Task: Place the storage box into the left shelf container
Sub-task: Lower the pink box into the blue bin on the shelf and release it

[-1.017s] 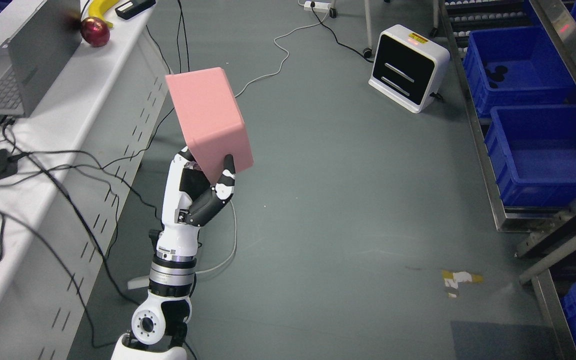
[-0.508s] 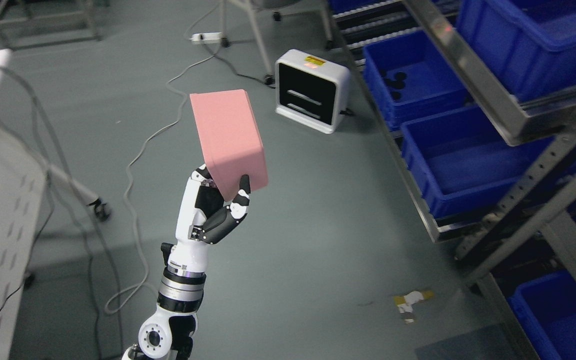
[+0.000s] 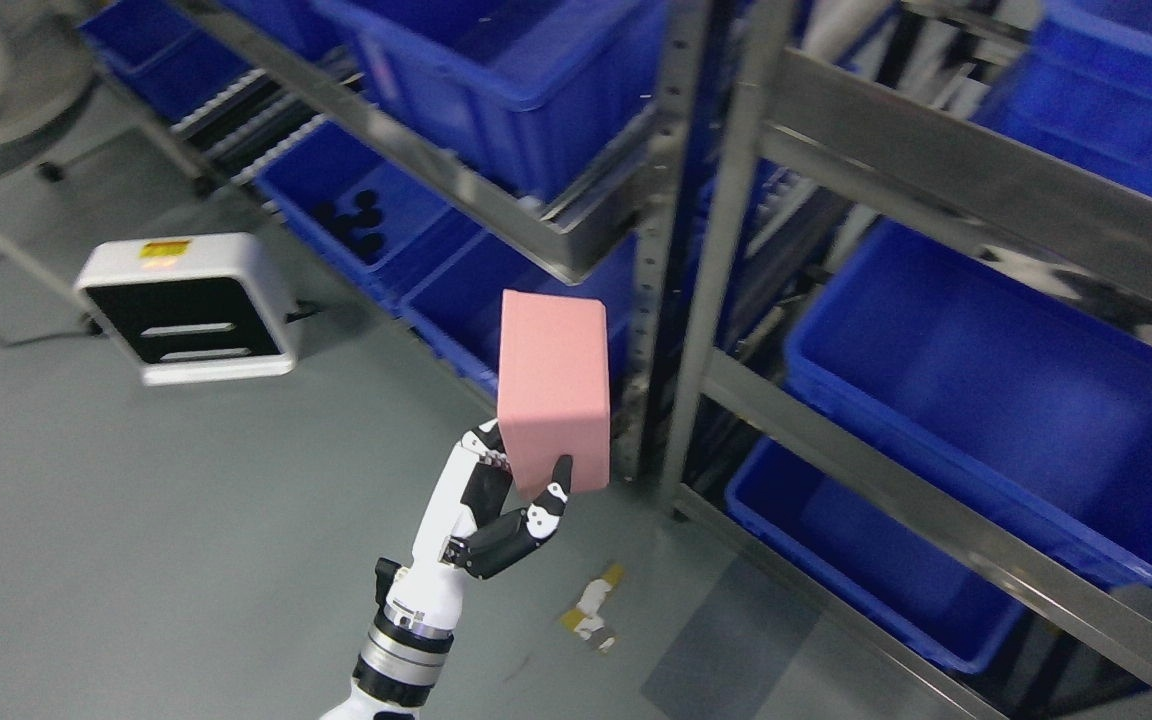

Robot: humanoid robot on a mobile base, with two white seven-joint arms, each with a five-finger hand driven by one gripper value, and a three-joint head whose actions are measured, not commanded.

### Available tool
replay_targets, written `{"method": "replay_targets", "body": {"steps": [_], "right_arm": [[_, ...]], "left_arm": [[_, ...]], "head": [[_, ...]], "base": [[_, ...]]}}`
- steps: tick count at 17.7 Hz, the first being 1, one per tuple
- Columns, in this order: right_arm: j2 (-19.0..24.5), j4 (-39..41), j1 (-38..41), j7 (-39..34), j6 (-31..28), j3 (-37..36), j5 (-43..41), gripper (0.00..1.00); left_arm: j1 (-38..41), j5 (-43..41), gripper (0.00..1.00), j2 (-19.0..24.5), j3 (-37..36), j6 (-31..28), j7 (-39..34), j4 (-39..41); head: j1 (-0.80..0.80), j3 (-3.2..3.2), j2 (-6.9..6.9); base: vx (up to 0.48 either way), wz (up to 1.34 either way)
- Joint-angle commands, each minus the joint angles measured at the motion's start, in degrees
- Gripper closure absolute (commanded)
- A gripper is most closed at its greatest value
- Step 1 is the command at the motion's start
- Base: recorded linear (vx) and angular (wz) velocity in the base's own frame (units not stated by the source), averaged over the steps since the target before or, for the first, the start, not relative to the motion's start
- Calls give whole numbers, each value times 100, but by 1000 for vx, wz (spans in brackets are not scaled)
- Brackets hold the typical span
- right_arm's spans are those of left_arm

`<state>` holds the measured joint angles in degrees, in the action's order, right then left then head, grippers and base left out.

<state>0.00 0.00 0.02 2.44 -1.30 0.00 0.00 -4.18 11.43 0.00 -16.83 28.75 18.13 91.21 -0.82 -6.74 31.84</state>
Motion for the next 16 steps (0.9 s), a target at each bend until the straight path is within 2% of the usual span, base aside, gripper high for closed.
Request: {"method": "replay_targets", "body": {"steps": [1, 4, 7, 10, 14, 16], "right_arm": [[-100, 100, 51, 2, 7, -26, 9, 0], [-100, 100, 51, 2, 7, -26, 9, 0], [-100, 100, 51, 2, 7, -26, 9, 0], [-100, 100, 51, 2, 7, -26, 9, 0], [-100, 100, 51, 2, 7, -26, 9, 0], [-100, 100, 51, 2, 7, -26, 9, 0]], "left_arm": [[506, -431, 94, 100, -163, -19, 33, -173], [173, -650, 94, 100, 126, -106, 41, -322], [-459, -1001, 94, 100, 512, -159, 41, -858], [-1031, -1125, 94, 100, 891, -562, 76, -1166], [-1725, -1677, 93, 333, 953, -923, 392, -1780], [-2085, -2291, 93, 430, 883, -959, 576, -2211]], "head": [[0, 0, 0], [0, 0, 0], [0, 0, 0], [0, 0, -1], [0, 0, -2], [0, 0, -2]], "base": [[206, -1230], [174, -1119], [163, -880], [124, -646], [86, -468], [58, -287]]}}
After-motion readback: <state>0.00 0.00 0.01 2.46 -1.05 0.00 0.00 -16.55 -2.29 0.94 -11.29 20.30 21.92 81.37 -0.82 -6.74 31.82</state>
